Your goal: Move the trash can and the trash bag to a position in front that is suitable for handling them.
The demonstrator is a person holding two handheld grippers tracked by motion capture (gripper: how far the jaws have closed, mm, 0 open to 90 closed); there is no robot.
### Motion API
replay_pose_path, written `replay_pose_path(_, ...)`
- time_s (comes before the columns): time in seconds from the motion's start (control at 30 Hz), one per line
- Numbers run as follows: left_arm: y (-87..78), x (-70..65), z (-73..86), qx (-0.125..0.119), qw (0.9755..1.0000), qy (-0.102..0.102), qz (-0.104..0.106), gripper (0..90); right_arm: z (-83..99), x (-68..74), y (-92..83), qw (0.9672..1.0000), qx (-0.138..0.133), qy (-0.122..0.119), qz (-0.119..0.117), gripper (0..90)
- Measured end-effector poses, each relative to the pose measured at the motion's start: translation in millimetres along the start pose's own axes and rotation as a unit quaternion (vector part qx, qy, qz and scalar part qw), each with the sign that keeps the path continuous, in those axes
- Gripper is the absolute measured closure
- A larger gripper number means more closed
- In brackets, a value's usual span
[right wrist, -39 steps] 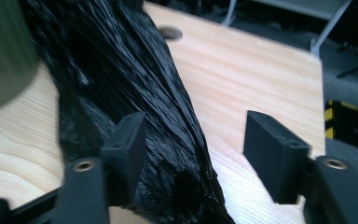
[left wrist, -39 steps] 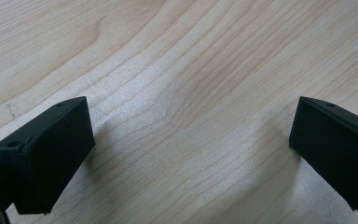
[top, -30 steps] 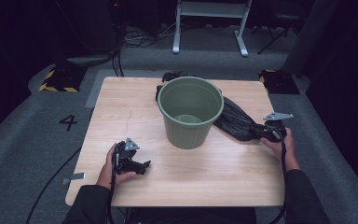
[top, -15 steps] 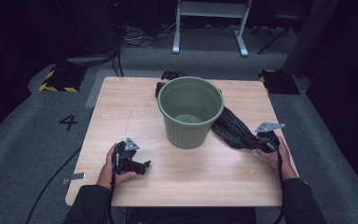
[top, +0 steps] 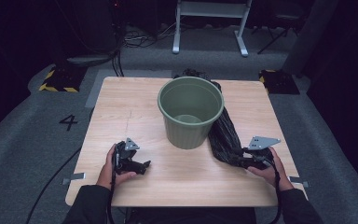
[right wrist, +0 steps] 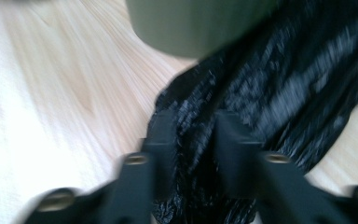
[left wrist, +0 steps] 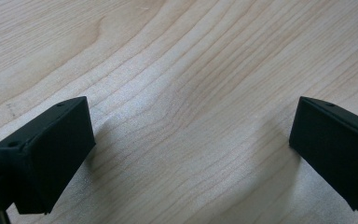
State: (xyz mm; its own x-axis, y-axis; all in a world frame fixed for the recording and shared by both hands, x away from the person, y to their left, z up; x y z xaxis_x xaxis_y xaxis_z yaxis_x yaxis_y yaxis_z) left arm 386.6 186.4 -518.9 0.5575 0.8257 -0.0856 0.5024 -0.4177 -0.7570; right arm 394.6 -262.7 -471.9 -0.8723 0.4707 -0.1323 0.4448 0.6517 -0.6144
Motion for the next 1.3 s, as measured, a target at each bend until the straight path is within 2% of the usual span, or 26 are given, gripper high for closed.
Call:
replay_pose_path(0.03, -0.1, 0.1, 0.0, 0.000, 1.0000, 0.001, -0.001, 0.0, -3.4, 2.6, -3.8, 0.9999, -0.007, -0.007, 0.003, 54.4)
replay_pose_path(0.13, -0.1, 0.1, 0.0, 0.000, 1.0000, 0.001, -0.001, 0.0, -9.9, 5.1, -18.6, 0.9993, -0.033, -0.002, 0.017, 42.6)
replay_pose_path(0.2, -0.1, 0.1, 0.0, 0.000, 1.0000, 0.001, -0.001, 0.0, -10.7, 4.8, -22.8, 0.9989, -0.041, -0.002, 0.023, 40.8)
replay_pose_path(0.23, -0.1, 0.1, 0.0, 0.000, 1.0000, 0.001, -0.001, 0.0, -11.8, 1.0, -35.0, 0.9969, -0.061, 0.005, 0.049, 40.4)
replay_pose_path(0.27, -0.1, 0.0, 0.0, 0.000, 1.0000, 0.001, -0.001, 0.0, -11.3, -2.0, -40.2, 0.9960, -0.069, 0.010, 0.054, 41.6)
replay_pose_path(0.3, -0.1, 0.0, 0.0, 0.000, 1.0000, 0.001, -0.001, 0.0, -11.3, -2.0, -40.2, 0.9960, -0.069, 0.010, 0.054, 41.6)
replay_pose_path(0.33, -0.1, 0.0, 0.0, 0.000, 1.0000, 0.001, -0.002, 0.0, -10.3, -5.3, -44.3, 0.9953, -0.069, 0.013, 0.067, 42.9)
replay_pose_path(0.37, -0.1, 0.0, 0.0, 0.000, 1.0000, 0.001, -0.002, 0.0, -6.5, -12.7, -49.1, 0.9926, -0.050, 0.021, 0.109, 44.8)
replay_pose_path(0.4, -0.1, 0.0, 0.0, 0.000, 1.0000, 0.001, -0.002, 0.1, -3.3, -16.6, -50.3, 0.9916, -0.045, 0.026, 0.119, 45.9)
replay_pose_path(0.53, 0.0, -0.2, 0.0, 0.000, 1.0000, 0.000, 0.000, 0.0, 12.1, -30.9, -46.4, 0.9901, -0.012, 0.039, 0.135, 50.8)
replay_pose_path(0.6, 0.2, -0.5, 0.0, 0.000, 1.0000, -0.001, 0.001, 0.0, 16.0, -34.3, -44.4, 0.9898, -0.007, 0.045, 0.135, 51.8)
replay_pose_path(0.63, 0.2, -0.6, -0.2, 0.000, 1.0000, -0.001, 0.000, 0.0, 23.2, -40.1, -38.3, 0.9894, 0.003, 0.060, 0.132, 52.1)
replay_pose_path(0.67, 0.2, -0.6, -0.2, 0.000, 1.0000, -0.001, 0.000, 0.0, 26.4, -42.2, -34.3, 0.9897, 0.012, 0.064, 0.128, 52.1)
replay_pose_path(0.77, 0.9, -1.8, -0.5, 0.001, 1.0000, -0.003, 0.002, 0.0, 32.2, -44.5, -25.4, 0.9894, 0.034, 0.063, 0.127, 52.1)
replay_pose_path(0.87, 1.6, -3.2, -1.3, 0.001, 1.0000, -0.002, 0.002, 0.0, 39.8, -45.1, -11.7, 0.9911, 0.059, 0.058, 0.103, 52.6)
replay_pose_path(0.9, 2.0, -3.8, -1.8, 0.000, 1.0000, 0.000, 0.002, 0.0, 42.9, -43.6, -6.0, 0.9937, 0.057, 0.064, 0.073, 54.7)
replay_pose_path(0.97, 2.3, -4.1, -2.1, 0.000, 1.0000, 0.000, 0.002, 0.0, 42.5, -41.2, -3.5, 0.9943, 0.058, 0.060, 0.066, 55.1)
replay_pose_path(1.0, 2.8, -5.5, -2.7, 0.002, 1.0000, -0.001, 0.001, 0.0, 38.8, -33.7, 2.0, 0.9963, 0.056, 0.045, 0.048, 55.1)
replay_pose_path(1.07, 3.9, -6.8, -3.4, 0.000, 1.0000, -0.001, 0.003, 0.0, 33.0, -24.1, 7.7, 0.9982, 0.044, 0.034, 0.024, 53.9)
replay_pose_path(1.1, 3.9, -6.8, -3.4, 0.000, 1.0000, -0.001, 0.003, 0.0, 33.0, -24.1, 7.7, 0.9982, 0.044, 0.034, 0.024, 53.9)
replay_pose_path(1.2, 4.1, -7.3, -4.0, 0.000, 1.0000, 0.006, 0.002, 0.0, 23.9, -11.7, 14.3, 0.9994, 0.029, 0.020, -0.004, 53.0)
replay_pose_path(1.23, 4.4, -8.8, -4.2, 0.001, 1.0000, 0.005, 0.002, 0.0, 18.3, -4.5, 18.0, 0.9996, 0.025, 0.011, -0.008, 52.9)
replay_pose_path(1.3, 4.8, -9.9, -4.3, 0.000, 1.0000, 0.004, 0.005, 0.0, 15.6, -0.6, 19.8, 0.9996, 0.023, 0.006, -0.013, 52.6)
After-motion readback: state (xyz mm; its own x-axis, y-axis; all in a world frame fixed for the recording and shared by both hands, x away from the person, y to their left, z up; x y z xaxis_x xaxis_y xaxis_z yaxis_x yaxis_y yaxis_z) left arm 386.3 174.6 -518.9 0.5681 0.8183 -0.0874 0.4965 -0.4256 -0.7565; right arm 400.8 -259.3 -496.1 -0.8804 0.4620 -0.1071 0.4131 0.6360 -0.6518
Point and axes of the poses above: each handheld gripper's, and its own axes: y roughly forward along the jaws, z roughly out of its underside, x roughly to its left, the point moved 2 cm from there along y, roughly forward along the jaws, and after that the axes turned 6 degrees about -y, right-handed, at the moved point
